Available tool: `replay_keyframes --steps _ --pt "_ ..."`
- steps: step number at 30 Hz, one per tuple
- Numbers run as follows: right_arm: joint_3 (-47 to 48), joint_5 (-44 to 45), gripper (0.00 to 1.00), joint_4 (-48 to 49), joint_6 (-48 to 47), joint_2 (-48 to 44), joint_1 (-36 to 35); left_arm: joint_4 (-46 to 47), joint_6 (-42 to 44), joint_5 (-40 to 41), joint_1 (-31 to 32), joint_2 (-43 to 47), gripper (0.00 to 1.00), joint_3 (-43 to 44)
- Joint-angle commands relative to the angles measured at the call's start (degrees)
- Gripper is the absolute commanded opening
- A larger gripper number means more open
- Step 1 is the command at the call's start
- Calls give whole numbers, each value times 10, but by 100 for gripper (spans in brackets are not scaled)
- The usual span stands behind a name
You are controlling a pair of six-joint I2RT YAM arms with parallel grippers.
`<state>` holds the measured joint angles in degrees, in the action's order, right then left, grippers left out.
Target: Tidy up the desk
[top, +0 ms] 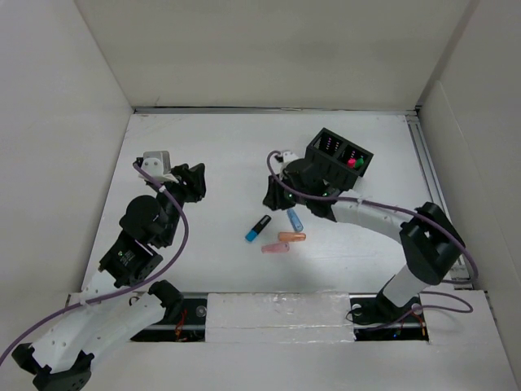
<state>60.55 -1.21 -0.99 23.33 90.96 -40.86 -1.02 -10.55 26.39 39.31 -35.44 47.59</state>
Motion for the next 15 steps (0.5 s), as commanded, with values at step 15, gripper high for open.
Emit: replay_keyframes --steps 15 --pt "-15 -138 64 -27 7 134 -39 26 -2 -6 2 -2 40 0"
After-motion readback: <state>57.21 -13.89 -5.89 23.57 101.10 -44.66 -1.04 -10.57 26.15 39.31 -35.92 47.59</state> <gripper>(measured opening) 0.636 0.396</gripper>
